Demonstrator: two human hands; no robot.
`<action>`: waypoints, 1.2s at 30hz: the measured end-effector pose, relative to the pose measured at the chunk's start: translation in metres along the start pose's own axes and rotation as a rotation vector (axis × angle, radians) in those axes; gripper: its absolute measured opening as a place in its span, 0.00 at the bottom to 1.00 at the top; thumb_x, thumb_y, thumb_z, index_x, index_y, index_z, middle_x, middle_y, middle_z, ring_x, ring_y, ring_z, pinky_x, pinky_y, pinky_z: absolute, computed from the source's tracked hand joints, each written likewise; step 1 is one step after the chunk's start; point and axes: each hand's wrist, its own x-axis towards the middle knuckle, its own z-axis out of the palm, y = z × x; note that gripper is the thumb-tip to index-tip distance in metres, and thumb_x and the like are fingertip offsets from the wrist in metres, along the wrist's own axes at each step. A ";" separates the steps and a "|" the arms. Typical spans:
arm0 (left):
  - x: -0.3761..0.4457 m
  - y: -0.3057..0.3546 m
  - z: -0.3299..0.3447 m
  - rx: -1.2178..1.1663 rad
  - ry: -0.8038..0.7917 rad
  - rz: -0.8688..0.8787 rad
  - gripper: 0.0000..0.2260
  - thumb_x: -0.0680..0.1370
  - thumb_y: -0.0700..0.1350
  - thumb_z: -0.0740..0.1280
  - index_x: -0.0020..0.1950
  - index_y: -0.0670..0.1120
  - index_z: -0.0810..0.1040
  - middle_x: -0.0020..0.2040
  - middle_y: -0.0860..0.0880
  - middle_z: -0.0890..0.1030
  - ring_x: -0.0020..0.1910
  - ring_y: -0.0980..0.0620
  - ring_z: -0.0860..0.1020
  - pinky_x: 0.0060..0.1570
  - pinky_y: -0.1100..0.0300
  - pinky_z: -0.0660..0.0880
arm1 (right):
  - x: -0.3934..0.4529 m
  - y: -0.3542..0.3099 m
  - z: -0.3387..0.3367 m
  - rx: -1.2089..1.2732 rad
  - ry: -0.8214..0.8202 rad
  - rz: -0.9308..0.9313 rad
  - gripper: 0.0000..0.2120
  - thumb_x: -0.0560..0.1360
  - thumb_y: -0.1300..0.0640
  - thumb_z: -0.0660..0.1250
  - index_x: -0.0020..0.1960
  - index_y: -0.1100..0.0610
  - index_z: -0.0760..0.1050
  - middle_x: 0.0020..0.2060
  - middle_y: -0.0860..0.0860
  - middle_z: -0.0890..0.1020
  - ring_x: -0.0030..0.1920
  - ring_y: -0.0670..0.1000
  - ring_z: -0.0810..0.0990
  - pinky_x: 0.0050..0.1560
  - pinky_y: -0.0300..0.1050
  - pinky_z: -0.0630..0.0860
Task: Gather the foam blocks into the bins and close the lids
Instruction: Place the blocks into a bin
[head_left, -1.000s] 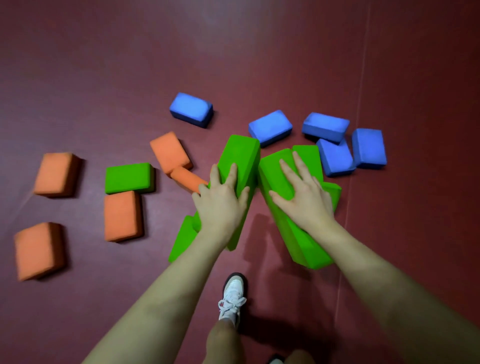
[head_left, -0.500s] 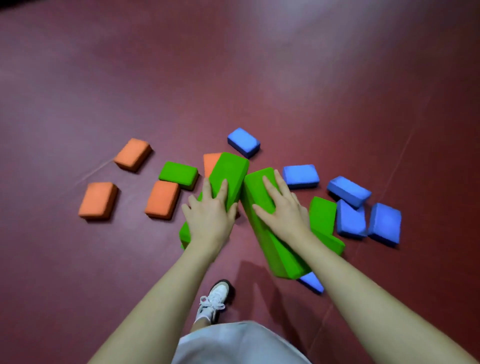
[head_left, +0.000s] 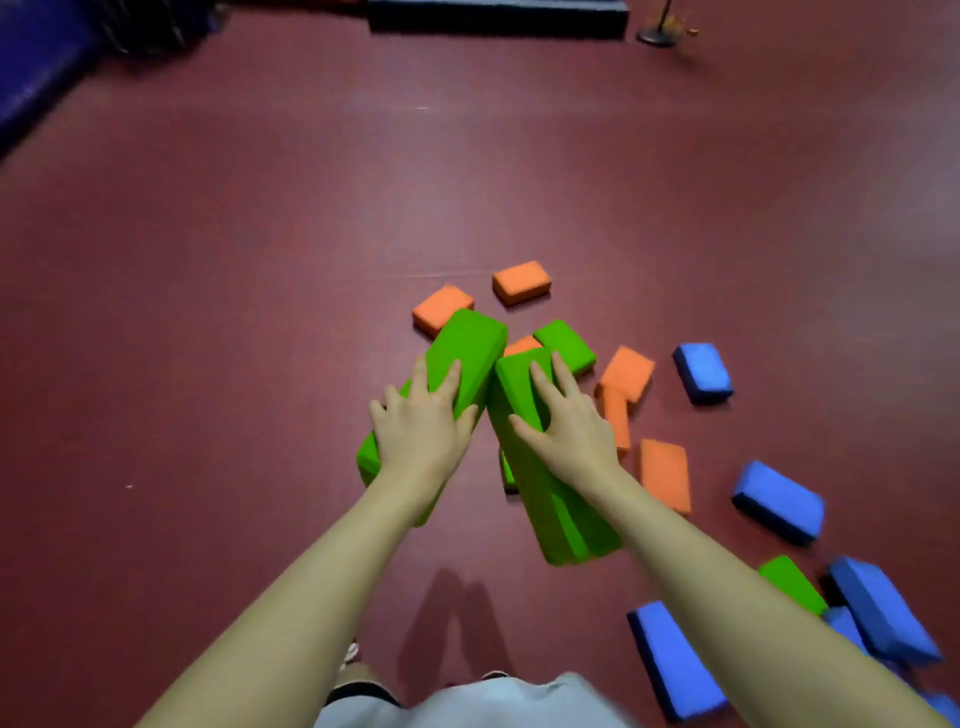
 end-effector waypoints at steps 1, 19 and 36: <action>-0.002 -0.019 -0.005 0.005 0.011 -0.035 0.27 0.79 0.61 0.56 0.77 0.59 0.55 0.78 0.47 0.54 0.65 0.37 0.68 0.61 0.49 0.65 | 0.004 -0.021 0.004 0.001 -0.008 -0.041 0.34 0.76 0.40 0.62 0.78 0.46 0.53 0.78 0.45 0.46 0.69 0.60 0.67 0.57 0.54 0.72; -0.181 -0.520 -0.069 0.022 0.103 -0.810 0.27 0.79 0.63 0.55 0.77 0.61 0.55 0.79 0.49 0.53 0.65 0.38 0.68 0.61 0.50 0.65 | -0.040 -0.530 0.202 -0.003 -0.296 -0.875 0.33 0.75 0.39 0.64 0.77 0.44 0.56 0.78 0.43 0.50 0.69 0.56 0.68 0.56 0.53 0.74; -0.219 -0.848 -0.107 0.019 0.149 -1.235 0.27 0.79 0.62 0.57 0.76 0.61 0.57 0.78 0.49 0.55 0.66 0.38 0.67 0.63 0.48 0.65 | -0.038 -0.896 0.352 -0.042 -0.485 -1.292 0.34 0.75 0.39 0.64 0.77 0.44 0.57 0.78 0.44 0.50 0.69 0.57 0.69 0.58 0.54 0.74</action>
